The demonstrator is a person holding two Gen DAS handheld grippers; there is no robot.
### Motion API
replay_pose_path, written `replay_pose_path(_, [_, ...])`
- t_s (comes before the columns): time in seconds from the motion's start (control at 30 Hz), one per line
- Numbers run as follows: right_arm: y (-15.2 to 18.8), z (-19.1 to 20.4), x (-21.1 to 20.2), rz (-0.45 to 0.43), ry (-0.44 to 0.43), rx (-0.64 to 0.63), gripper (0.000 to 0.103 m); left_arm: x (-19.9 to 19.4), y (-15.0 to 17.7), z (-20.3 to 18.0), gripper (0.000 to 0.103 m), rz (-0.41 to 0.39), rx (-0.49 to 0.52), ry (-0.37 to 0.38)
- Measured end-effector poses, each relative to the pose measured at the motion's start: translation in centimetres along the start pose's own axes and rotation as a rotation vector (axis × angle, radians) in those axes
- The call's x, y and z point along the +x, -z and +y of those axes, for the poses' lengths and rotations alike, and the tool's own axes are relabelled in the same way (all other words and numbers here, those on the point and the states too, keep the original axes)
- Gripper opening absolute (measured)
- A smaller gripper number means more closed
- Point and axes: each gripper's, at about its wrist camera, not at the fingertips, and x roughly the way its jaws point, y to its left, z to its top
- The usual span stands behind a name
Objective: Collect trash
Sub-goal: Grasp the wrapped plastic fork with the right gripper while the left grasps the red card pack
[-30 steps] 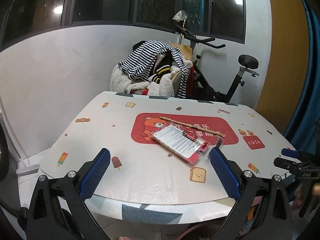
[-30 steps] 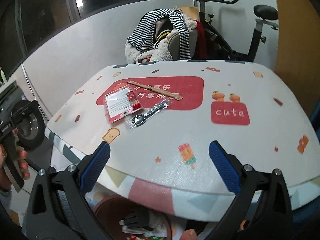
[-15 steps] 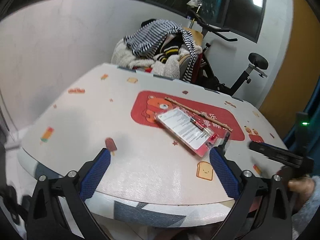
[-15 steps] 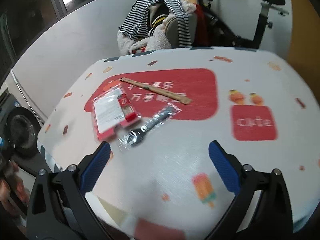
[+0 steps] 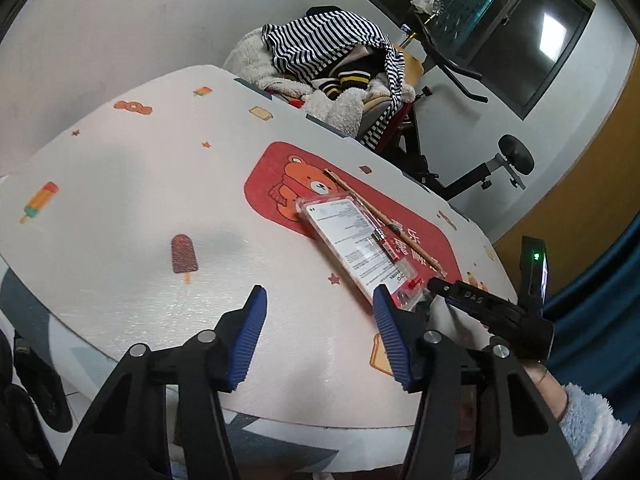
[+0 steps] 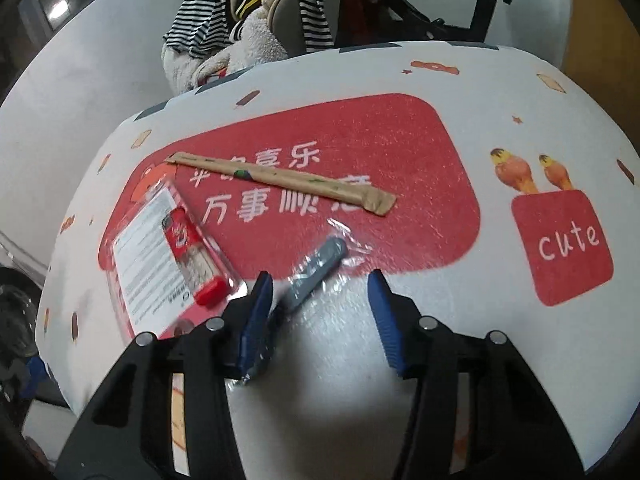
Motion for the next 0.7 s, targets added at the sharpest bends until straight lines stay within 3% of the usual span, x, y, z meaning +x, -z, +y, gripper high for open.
replay_pose_path(0.13, [0.1, 1.7, 0.4, -0.013, 0.075, -0.142, 0.053, 1.1, 0.1, 0.2, 0.052, 0.032, -0.065, 0.045])
replay_pose_path(0.2, [0.6, 1.2, 0.1, -0.026, 0.058, -0.158, 0.046, 1.7, 0.2, 0.3, 0.052, 0.048, -0.102, 0.068])
replay_pose_path(0.27, [0.9, 0.5, -0.1, -0.034, 0.011, -0.14, 0.022, 2.3, 0.2, 0.2, 0.052, 0.061, -0.124, 0.081])
replay_pose_path(0.4, [1.9, -1.1, -1.8, -0.114, -0.072, -0.072, 0.013, 3.2, 0.2, 0.2, 0.052, 0.08, -0.159, 0.095])
replay_pose_path(0.7, [3.4, -1.5, -3.0, -0.161, -0.121, -0.047, 0.01, 6.7, -0.6, 0.6, 0.05, 0.11, -0.309, 0.146])
